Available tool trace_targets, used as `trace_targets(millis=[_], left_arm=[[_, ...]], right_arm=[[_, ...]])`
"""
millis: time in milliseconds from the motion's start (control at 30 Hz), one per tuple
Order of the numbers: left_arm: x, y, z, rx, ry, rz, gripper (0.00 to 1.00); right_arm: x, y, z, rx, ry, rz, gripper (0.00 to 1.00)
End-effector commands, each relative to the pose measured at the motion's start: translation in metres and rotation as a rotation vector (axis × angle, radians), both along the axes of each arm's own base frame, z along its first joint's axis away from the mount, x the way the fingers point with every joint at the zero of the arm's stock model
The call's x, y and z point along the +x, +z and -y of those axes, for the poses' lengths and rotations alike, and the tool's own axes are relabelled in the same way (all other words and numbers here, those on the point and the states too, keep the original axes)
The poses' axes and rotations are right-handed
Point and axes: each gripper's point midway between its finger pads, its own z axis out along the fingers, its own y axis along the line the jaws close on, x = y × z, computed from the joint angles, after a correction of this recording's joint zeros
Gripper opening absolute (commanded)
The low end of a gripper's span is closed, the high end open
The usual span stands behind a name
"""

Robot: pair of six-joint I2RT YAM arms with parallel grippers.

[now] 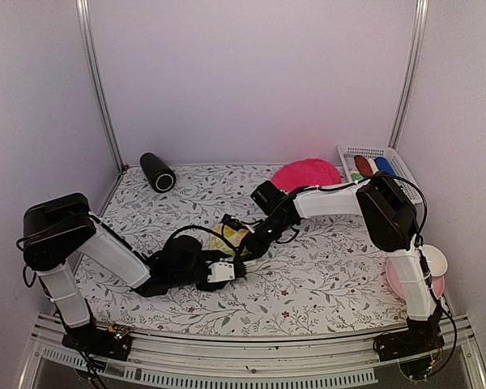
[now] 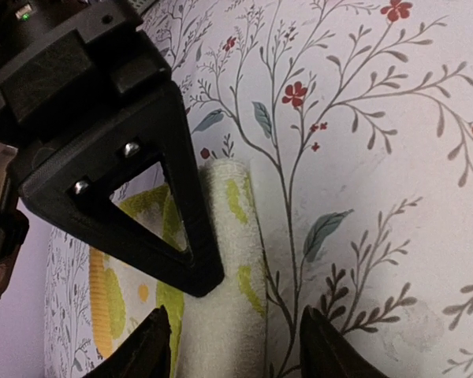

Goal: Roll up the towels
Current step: Roll the towel at the center of the board.

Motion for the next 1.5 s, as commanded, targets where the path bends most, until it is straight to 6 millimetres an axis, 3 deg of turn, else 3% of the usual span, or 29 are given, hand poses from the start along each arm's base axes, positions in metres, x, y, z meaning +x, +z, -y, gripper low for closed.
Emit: trace_targets(millis=[0,233,400,467,533,767,933,1133,1233,1467], left_arm=[[0.013,0.006,0.007,-0.019,0.055,0.045,0.55],[0.005,-0.006,0.009,0.027,0.020,0.024,0.39],[0.002,-0.018,0.011,0.073,-0.001,0.003,0.19],[0.002,-0.023,0.014,0.092,-0.005,-0.013,0.10],[0.001,-0.028,0.016,0.110,-0.012,-0.034,0.01],[-0.015,-0.029,0.019,0.152,-0.085,-0.168,0.00],[-0.032,-0.027,0.020,0.194,-0.147,-0.331,0.00],[-0.041,-0.020,0.022,0.194,-0.177,-0.582,0.00],[-0.042,-0.016,0.024,0.183,-0.194,-0.699,0.00],[-0.037,-0.014,0.023,0.167,-0.204,-0.883,0.00]], right_arm=[[0.001,-0.053,0.029,-0.164,-0.054,-0.042,0.17],[0.003,-0.055,0.034,-0.172,-0.069,-0.047,0.17],[0.007,-0.047,0.036,-0.164,-0.081,-0.030,0.17],[0.012,-0.027,0.034,-0.135,-0.090,0.006,0.18],[0.013,-0.017,0.035,-0.120,-0.095,0.029,0.26],[0.021,0.032,0.057,-0.083,-0.194,0.172,0.50],[0.019,0.065,0.084,-0.065,-0.284,0.313,0.56],[0.001,0.098,0.115,0.031,-0.369,0.527,0.59],[-0.022,0.103,0.115,0.061,-0.350,0.658,0.61],[-0.070,0.098,0.092,0.099,-0.207,0.856,0.62]])
